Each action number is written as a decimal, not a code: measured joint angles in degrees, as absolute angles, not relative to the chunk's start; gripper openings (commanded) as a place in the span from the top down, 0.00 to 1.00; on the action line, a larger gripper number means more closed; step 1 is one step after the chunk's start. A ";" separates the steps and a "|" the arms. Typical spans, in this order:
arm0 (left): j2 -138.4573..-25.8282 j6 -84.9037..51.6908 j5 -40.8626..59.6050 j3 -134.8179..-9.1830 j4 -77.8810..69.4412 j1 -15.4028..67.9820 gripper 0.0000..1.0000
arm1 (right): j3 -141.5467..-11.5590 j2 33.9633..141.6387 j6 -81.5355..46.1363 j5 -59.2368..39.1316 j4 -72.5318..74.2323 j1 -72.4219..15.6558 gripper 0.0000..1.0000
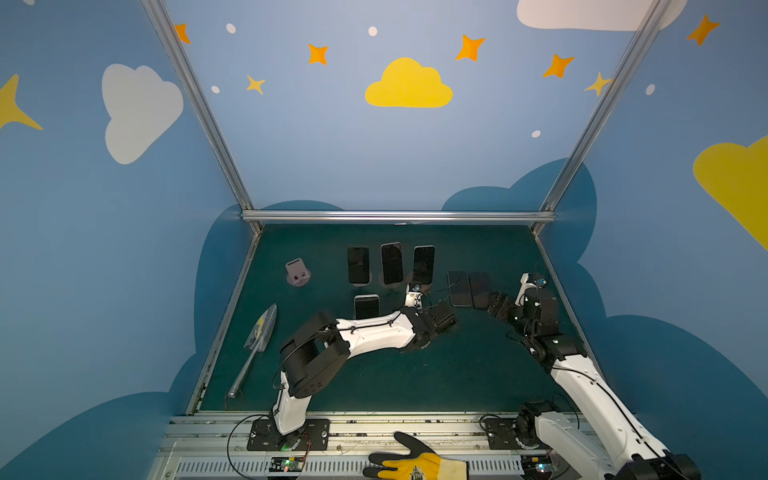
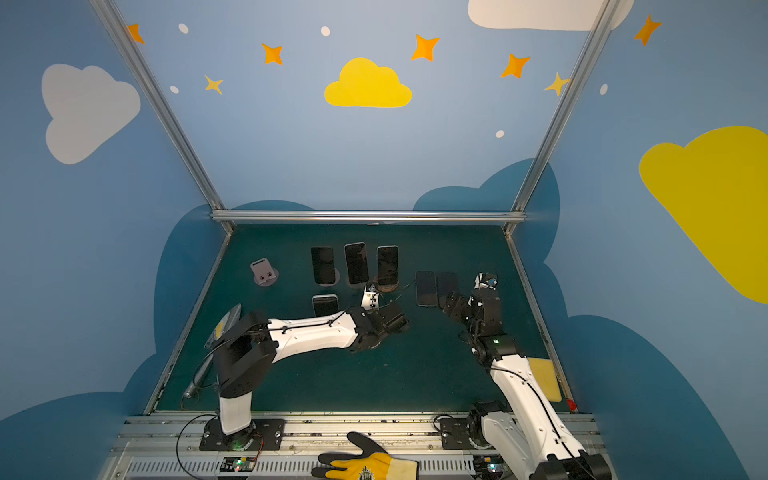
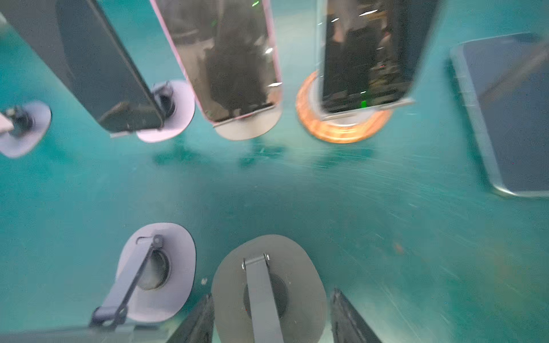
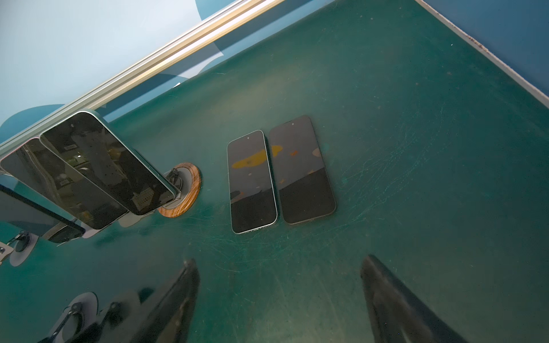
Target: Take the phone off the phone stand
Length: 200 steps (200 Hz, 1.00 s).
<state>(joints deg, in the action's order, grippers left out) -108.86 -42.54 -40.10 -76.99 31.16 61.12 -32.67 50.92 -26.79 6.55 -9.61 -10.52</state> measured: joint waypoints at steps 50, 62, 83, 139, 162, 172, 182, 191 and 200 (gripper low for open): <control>-99.53 -35.70 -40.42 -75.57 29.58 67.88 0.42 | -32.67 50.92 -26.79 6.46 -9.58 -10.52 0.16; -97.14 -34.48 -40.25 -74.74 29.39 69.32 0.42 | -32.67 50.92 -26.79 6.37 -9.58 -10.52 0.16; -93.03 -33.06 -39.75 -73.91 29.82 70.50 0.43 | -32.67 50.92 -26.79 6.31 -9.58 -10.52 0.16; -82.41 -26.89 -42.98 -75.57 32.80 69.80 0.43 | -32.67 50.68 -26.76 4.89 -9.61 -10.52 0.16; -78.00 -21.87 -43.75 -77.28 32.29 68.42 0.43 | -32.67 50.57 -26.74 3.97 -9.61 -10.52 0.17; -76.66 -20.14 -43.90 -78.54 32.34 67.05 0.43 | -32.67 50.52 -26.74 3.60 -9.61 -10.52 0.17; -75.79 -18.57 -43.57 -80.20 32.45 64.79 0.43 | -32.67 50.48 -26.74 3.25 -9.63 -10.52 0.17; -75.20 -17.26 -43.18 -81.47 32.36 62.30 0.43 | -32.67 50.41 -26.74 2.92 -9.63 -10.52 0.17; -74.78 -16.10 -42.46 -82.59 32.45 59.27 0.43 | -32.67 50.30 -26.72 2.46 -9.63 -10.52 0.18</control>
<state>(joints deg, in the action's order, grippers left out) -74.78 -16.10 -42.46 -82.59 32.45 59.27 -32.67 50.30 -26.72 2.46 -9.63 -10.52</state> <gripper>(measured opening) 0.571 0.826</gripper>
